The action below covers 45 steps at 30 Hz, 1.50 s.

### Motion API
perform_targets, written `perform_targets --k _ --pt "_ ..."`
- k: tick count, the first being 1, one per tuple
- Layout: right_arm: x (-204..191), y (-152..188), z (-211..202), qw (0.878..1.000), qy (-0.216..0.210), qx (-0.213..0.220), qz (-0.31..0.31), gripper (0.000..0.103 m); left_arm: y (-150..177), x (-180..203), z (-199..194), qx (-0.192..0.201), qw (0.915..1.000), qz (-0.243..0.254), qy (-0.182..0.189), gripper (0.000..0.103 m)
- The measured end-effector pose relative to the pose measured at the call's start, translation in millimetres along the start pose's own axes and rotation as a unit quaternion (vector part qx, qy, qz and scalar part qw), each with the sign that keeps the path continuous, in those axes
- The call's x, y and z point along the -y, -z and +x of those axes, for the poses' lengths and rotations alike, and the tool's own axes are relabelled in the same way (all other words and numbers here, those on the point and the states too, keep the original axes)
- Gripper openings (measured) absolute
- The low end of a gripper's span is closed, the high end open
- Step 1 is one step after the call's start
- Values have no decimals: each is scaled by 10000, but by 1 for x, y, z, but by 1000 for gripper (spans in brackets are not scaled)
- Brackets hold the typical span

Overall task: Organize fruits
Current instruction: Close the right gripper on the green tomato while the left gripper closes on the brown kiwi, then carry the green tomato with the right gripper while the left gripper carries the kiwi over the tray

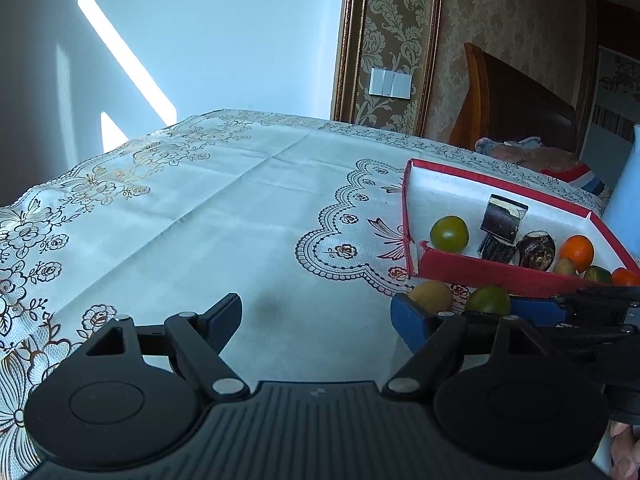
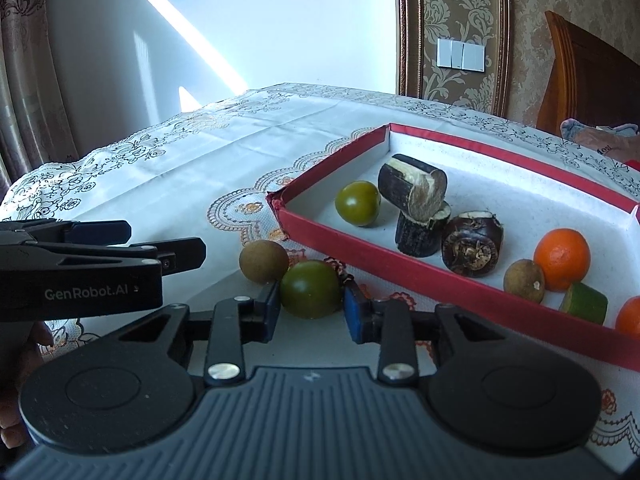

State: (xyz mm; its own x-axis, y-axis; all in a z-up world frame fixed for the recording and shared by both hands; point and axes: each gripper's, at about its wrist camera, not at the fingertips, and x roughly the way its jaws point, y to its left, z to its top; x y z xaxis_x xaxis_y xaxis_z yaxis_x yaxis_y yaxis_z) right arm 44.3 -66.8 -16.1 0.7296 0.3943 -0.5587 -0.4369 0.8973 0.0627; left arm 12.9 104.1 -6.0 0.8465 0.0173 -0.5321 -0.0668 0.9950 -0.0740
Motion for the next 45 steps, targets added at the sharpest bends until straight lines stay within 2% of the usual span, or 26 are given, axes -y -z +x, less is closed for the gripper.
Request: perform_targets --k 5,11,16,24,26,27,32,34,36,40,45 --pt "10 3 -19 9995 196 129 199 32 -4 12 2 52 9998 199 31 82" --pt "33 13 -41 9981 254 199 517 32 -8 40 10 -32 9976 677 142 82" --pt "39 18 -50 9978 217 244 583 32 -11 49 19 -193 9963 751 359 82" --pt "39 18 -54 9975 245 308 590 32 -13 61 33 -382 9951 858 304 81" --pt "42 20 -54 9972 268 283 635 32 -12 62 35 -445 9945 883 340 75" --pt "43 20 -54 9971 281 275 657 32 -11 62 36 -487 9941 901 356 68" --pt "48 23 -58 9964 335 303 724 32 -10 67 34 -450 9934 982 377 54" --pt "50 24 -59 9959 376 297 765 32 -9 71 33 -438 9927 1039 430 40" --pt "52 26 -60 9956 407 301 791 32 -8 75 32 -426 9922 1087 439 34" --pt "56 27 -62 9945 499 326 859 32 -7 78 30 -419 9928 1011 480 30" --pt "62 28 -64 9933 609 363 917 32 -6 89 21 -331 9925 988 636 30"
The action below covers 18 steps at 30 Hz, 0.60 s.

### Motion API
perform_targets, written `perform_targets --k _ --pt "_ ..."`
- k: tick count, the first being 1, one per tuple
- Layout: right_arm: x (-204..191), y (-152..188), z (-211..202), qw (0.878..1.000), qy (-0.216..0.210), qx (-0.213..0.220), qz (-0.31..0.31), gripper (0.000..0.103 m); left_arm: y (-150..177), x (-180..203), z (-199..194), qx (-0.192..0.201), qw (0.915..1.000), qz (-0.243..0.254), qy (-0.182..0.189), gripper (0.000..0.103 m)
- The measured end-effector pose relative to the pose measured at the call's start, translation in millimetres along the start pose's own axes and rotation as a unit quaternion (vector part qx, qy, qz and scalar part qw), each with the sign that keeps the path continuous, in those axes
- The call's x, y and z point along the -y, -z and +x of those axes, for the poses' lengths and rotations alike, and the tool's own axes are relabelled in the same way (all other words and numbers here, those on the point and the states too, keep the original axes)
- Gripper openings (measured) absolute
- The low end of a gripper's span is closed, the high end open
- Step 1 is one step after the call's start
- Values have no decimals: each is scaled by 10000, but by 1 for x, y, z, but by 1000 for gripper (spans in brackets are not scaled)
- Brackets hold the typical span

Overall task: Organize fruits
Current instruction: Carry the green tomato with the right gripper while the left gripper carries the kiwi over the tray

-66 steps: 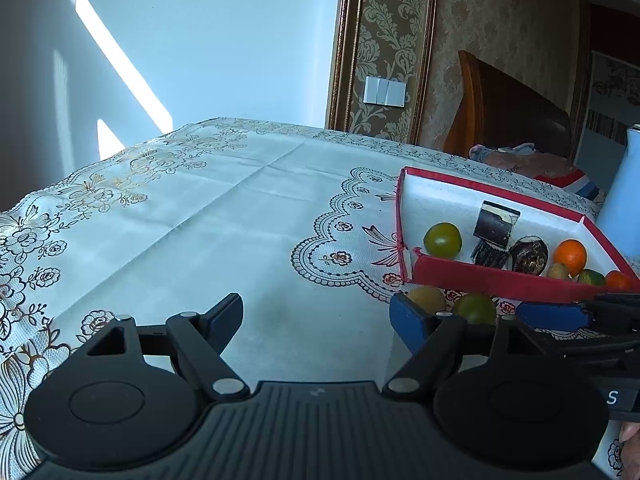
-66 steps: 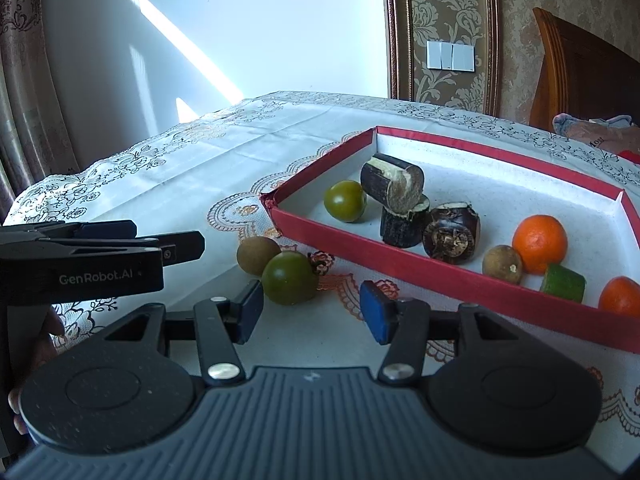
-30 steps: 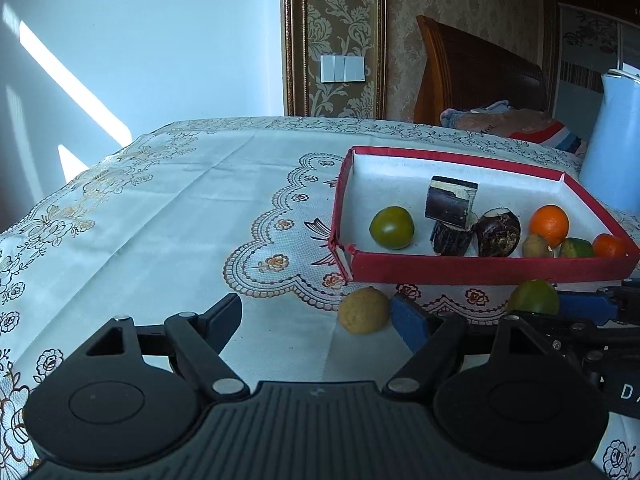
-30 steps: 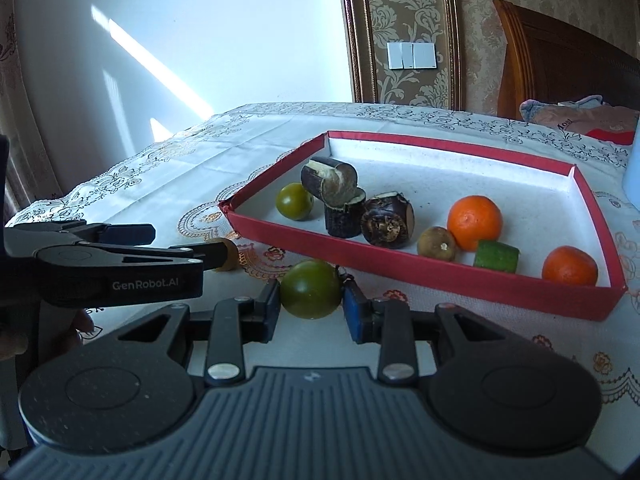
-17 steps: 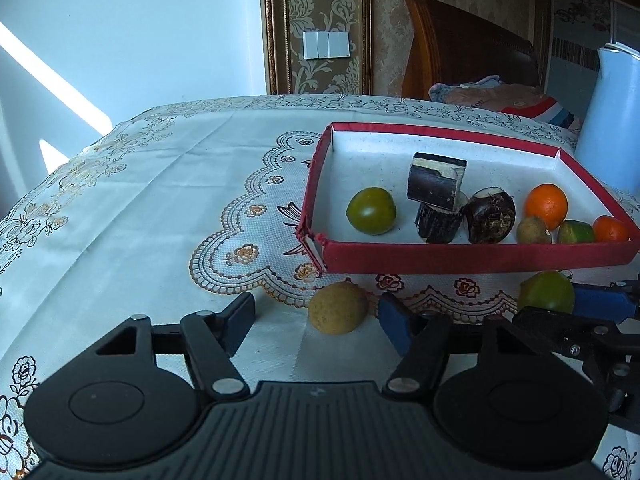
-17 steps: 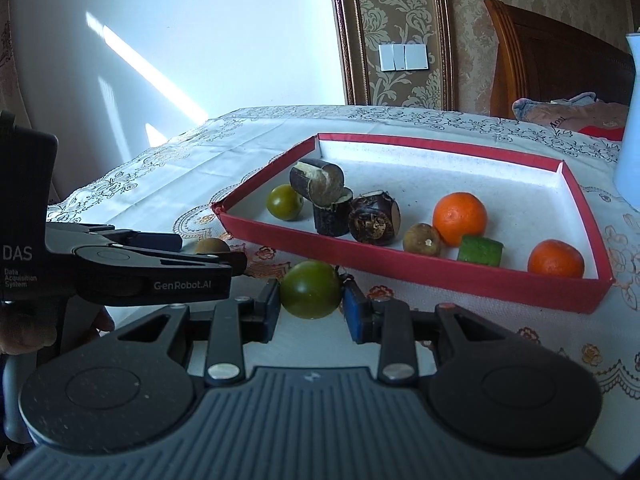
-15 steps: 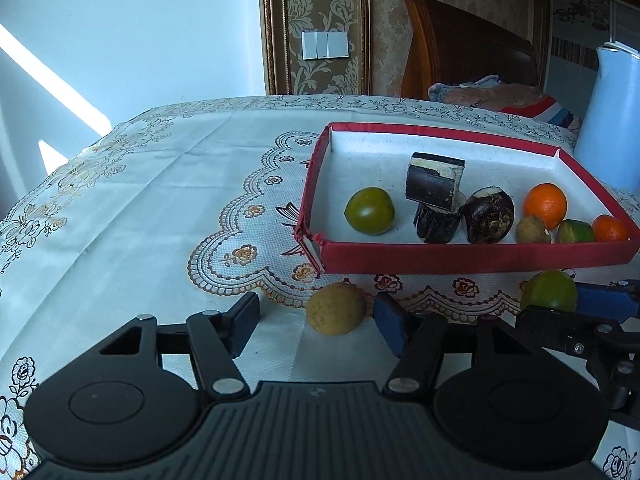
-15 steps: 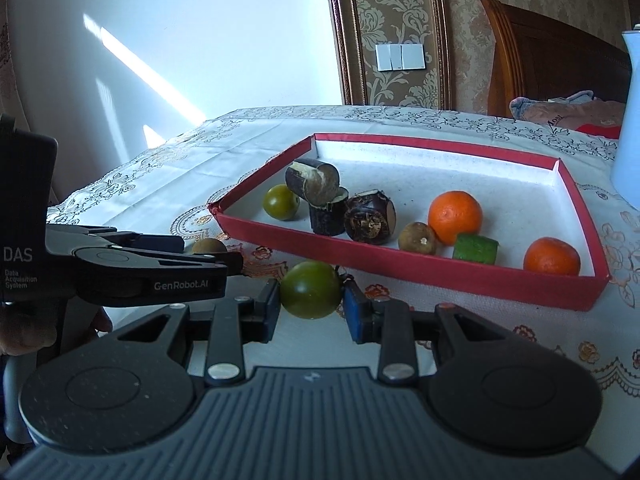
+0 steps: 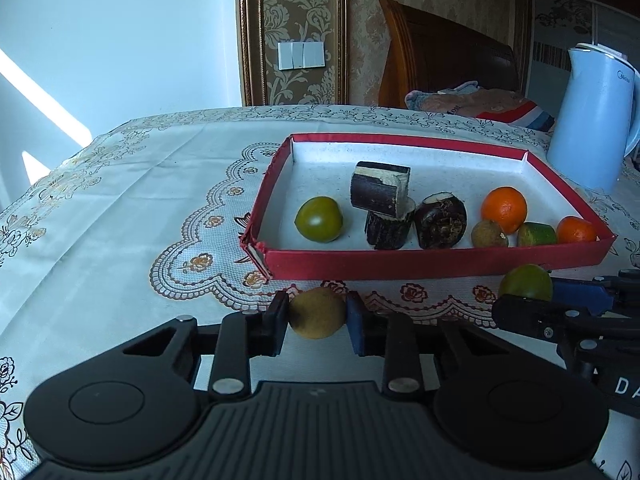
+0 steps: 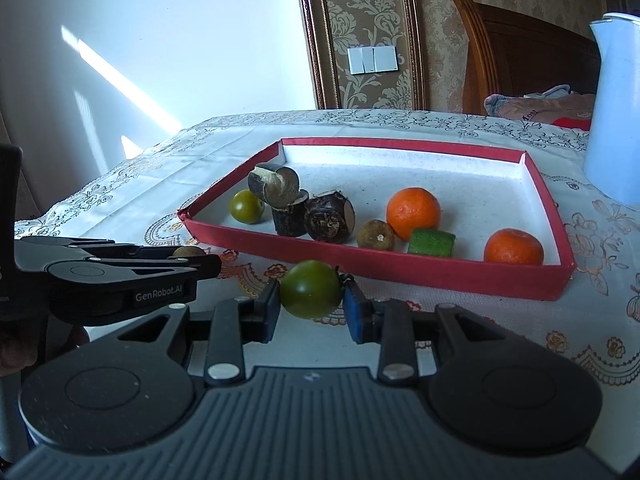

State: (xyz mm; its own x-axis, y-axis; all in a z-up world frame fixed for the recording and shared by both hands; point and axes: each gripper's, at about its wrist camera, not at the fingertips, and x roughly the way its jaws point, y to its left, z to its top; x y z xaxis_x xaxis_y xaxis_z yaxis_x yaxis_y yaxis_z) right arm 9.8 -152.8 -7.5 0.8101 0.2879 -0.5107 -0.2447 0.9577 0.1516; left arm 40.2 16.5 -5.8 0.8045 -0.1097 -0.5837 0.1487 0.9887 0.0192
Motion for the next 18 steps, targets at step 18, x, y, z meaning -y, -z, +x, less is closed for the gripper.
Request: perform_targets --k 18 --pt "27 -2 -8 9985 489 192 144 32 -8 57 -3 244 9996 116 0 30"
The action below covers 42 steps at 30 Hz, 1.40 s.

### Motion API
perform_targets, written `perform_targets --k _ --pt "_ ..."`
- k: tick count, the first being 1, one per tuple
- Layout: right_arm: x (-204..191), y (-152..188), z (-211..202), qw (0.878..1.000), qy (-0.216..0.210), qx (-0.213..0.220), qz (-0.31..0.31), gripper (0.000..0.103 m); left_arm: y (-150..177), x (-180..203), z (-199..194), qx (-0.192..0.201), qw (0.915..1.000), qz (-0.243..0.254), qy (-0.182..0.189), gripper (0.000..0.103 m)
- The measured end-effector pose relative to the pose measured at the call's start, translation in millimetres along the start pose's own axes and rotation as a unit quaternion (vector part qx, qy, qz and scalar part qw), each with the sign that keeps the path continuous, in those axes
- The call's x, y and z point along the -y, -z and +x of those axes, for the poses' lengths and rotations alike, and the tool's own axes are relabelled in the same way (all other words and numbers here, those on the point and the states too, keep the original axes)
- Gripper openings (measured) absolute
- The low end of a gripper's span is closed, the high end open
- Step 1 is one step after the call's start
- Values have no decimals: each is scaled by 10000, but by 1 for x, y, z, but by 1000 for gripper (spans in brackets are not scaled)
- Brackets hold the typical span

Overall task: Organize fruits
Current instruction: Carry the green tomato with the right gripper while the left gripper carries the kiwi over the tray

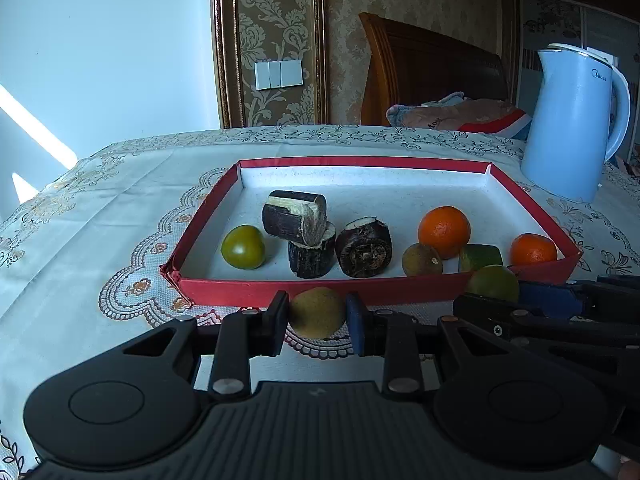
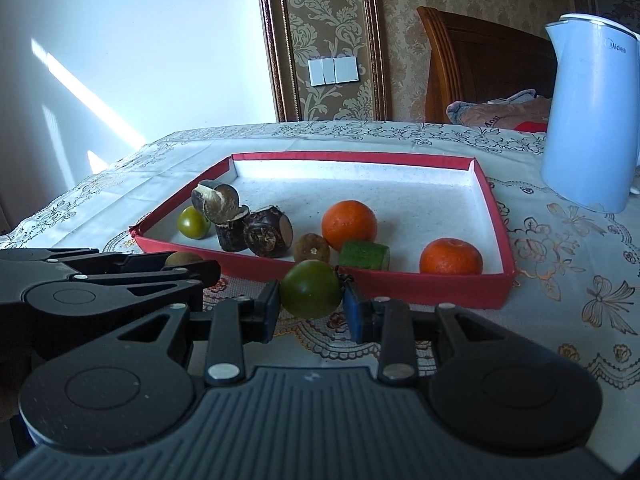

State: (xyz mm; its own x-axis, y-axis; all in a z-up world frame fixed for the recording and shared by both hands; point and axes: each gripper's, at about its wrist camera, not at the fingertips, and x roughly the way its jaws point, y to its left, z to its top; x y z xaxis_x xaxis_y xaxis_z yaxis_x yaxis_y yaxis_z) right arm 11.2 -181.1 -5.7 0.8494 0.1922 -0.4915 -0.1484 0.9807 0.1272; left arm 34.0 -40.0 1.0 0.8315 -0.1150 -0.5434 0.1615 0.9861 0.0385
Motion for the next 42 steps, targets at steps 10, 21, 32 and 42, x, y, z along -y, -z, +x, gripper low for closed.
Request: perform_targets --k 10,21,32,42 --pt "8 -2 0 9999 132 50 70 32 -5 12 2 49 9998 -90 -167 30" --pt "10 -7 -2 9997 180 140 104 32 -8 14 3 62 9996 -155 -242 30" --pt "13 -10 -13 9994 57 325 136 32 -9 12 -10 285 9992 -251 -143 30" --pt "38 -17 -15 9985 266 440 189 32 -19 18 -6 464 9985 -289 36 30"
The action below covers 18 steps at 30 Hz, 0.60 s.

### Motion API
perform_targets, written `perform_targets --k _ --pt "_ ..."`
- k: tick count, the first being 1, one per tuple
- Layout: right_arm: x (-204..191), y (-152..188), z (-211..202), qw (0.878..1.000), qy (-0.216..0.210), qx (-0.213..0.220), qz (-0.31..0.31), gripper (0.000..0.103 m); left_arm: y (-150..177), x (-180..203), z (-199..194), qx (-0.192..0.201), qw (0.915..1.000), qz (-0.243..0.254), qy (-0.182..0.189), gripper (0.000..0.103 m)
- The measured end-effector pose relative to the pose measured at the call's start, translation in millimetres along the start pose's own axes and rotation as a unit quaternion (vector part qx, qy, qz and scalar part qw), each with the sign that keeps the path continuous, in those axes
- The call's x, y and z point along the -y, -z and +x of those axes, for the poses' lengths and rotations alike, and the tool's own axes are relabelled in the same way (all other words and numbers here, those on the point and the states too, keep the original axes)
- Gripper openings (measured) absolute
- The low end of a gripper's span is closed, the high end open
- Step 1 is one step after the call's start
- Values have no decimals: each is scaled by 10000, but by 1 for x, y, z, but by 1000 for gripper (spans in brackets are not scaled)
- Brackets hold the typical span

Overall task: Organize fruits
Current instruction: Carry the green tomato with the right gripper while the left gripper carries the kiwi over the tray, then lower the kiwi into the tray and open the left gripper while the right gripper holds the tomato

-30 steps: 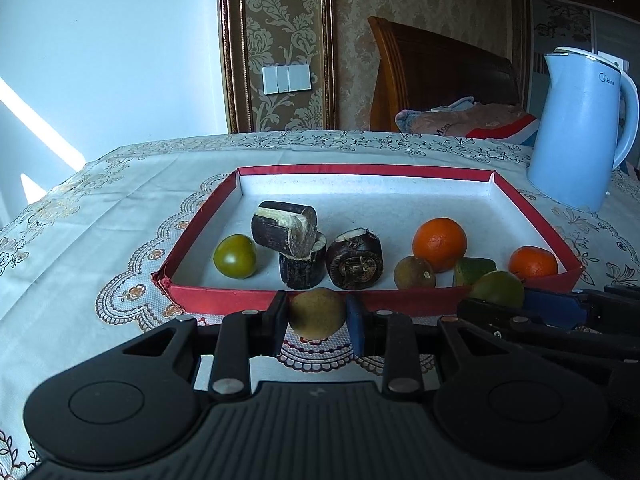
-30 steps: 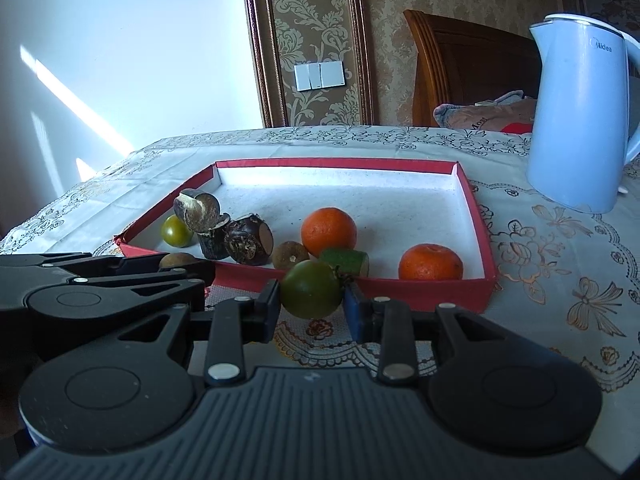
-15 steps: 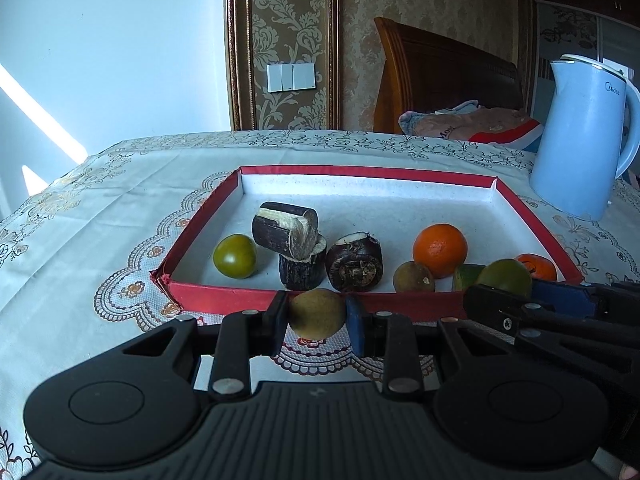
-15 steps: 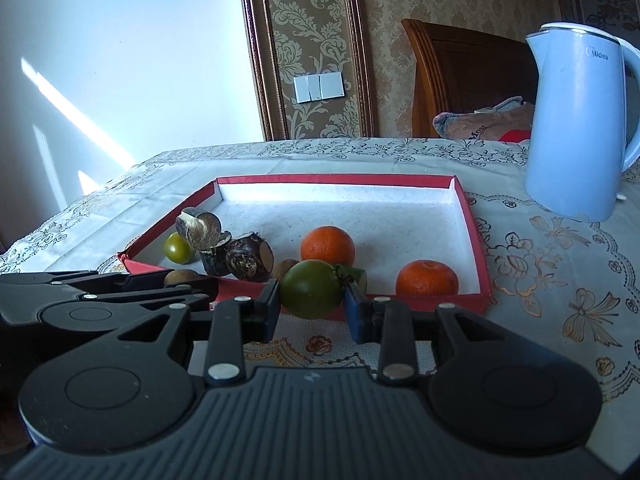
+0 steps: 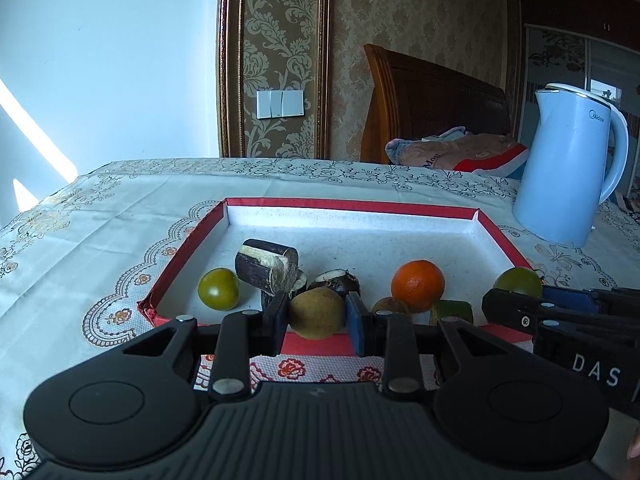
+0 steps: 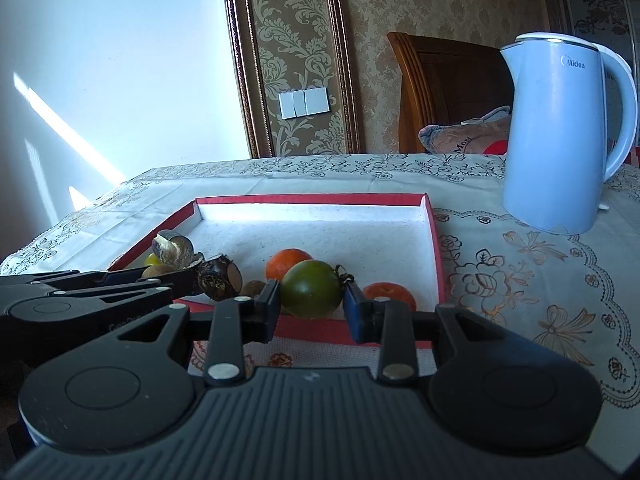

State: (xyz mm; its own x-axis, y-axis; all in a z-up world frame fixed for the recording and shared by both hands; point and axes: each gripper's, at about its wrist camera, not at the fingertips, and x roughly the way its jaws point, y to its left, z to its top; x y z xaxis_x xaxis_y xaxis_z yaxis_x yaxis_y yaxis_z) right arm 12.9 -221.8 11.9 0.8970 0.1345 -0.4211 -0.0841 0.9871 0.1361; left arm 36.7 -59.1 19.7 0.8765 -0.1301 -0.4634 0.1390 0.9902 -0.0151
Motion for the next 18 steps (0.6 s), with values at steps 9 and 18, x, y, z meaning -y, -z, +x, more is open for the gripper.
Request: perform_targets --k 9,18 --pt "22 -13 18 9998 186 -67 -61 32 -11 12 18 26 10000 -29 19 30" --pt "24 -10 28 9993 329 -158 -93 32 -11 27 28 -19 9999 134 48 30"
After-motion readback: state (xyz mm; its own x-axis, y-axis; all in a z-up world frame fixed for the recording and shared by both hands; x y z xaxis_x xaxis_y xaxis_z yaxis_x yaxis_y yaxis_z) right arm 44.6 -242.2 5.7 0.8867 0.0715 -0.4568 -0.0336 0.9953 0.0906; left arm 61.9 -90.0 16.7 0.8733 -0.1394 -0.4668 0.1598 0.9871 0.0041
